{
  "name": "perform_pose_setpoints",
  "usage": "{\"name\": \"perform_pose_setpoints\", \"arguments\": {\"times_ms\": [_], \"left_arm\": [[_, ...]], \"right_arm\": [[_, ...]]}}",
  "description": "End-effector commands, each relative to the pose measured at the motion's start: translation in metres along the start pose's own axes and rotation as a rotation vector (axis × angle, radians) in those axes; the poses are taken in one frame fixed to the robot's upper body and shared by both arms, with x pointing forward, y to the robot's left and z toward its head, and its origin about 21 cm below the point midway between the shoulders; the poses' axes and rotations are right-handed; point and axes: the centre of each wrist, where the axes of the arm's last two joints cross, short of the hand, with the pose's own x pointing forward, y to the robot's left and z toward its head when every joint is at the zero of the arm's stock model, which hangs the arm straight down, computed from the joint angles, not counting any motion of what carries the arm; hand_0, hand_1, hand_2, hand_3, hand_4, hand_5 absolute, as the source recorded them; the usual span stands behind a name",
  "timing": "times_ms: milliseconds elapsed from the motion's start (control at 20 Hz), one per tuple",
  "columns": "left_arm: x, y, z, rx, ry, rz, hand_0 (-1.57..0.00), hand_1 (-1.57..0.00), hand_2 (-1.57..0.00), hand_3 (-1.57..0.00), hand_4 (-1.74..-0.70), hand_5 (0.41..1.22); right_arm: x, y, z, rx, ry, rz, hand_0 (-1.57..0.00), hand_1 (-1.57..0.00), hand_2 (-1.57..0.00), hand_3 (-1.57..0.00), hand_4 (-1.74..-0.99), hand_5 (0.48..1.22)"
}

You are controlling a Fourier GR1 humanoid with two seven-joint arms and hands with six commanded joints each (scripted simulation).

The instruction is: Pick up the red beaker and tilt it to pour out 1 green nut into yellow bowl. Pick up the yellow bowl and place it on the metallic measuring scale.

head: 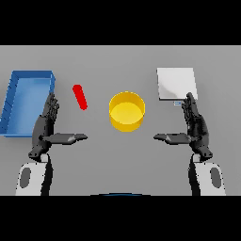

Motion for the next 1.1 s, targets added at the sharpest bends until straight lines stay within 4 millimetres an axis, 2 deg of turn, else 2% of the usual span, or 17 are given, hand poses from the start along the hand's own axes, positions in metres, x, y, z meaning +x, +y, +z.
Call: {"name": "perform_pose_setpoints", "arguments": {"times_ms": [0, 250, 300, 400, 550, 700, 850, 1000, 1050], "left_arm": [[0.000, 0.000, 0.000, 0.001, 0.000, 0.001, 0.00, 0.00, 0.00, 0.00, -1.14, 0.660], [-0.001, -0.004, 0.001, -0.001, -0.004, 0.001, 0.00, 0.00, 0.00, 0.00, -1.14, 0.660], [0.007, -0.001, 0.010, -0.034, -0.046, -0.080, 0.00, 0.00, 0.00, 0.00, -1.14, 0.660], [0.018, -0.003, 0.023, -0.069, -0.069, -0.157, 0.00, 0.00, 0.00, 0.00, -1.14, 0.660], [0.027, -0.008, 0.032, -0.093, -0.061, -0.193, 0.00, 0.00, 0.00, 0.00, -1.14, 0.657], [0.023, -0.010, 0.027, -0.104, 0.008, -0.209, 0.00, 0.00, 0.00, 0.00, -1.14, 0.650], [0.016, -0.011, 0.013, -0.115, 0.037, -0.210, 0.00, 0.00, 0.00, 0.00, -1.14, 0.647], [0.009, -0.005, -0.012, -0.111, 0.062, -0.208, 0.00, 0.00, 0.00, 0.00, -1.17, 0.648], [0.005, -0.009, -0.018, -0.120, 0.058, -0.200, 0.00, 0.00, 0.00, 0.00, -1.18, 0.650]], "right_arm": [[0.000, 0.001, 0.000, 0.000, -0.001, -0.001, 0.00, 0.00, 0.00, 0.00, -1.071, 0.578], [-0.002, 0.008, 0.003, 0.006, 0.003, -0.003, 0.00, 0.00, 0.00, 0.00, -1.071, 0.578], [0.005, 0.004, 0.009, 0.009, -0.087, 0.155, 0.00, 0.00, 0.00, 0.00, -1.071, 0.578], [0.009, 0.009, 0.024, 0.028, -0.162, 0.299, 0.00, 0.00, 0.00, 0.00, -1.066, 0.576], [0.014, 0.015, 0.026, 0.033, -0.161, 0.336, 0.00, 0.00, 0.00, 0.00, -1.084, 0.585], [0.016, 0.015, 0.031, 0.058, -0.163, 0.304, 0.00, 0.00, 0.00, 0.00, -1.131, 0.607], [0.015, 0.018, 0.026, 0.083, -0.150, 0.274, 0.00, 0.00, 0.00, 0.00, -1.180, 0.627], [0.016, 0.013, 0.025, 0.089, -0.154, 0.245, 0.00, 0.00, 0.00, 0.00, -1.209, 0.627], [0.015, 0.013, 0.028, 0.093, -0.162, 0.246, 0.00, 0.00, 0.00, 0.00, -1.215, 0.628]]}}
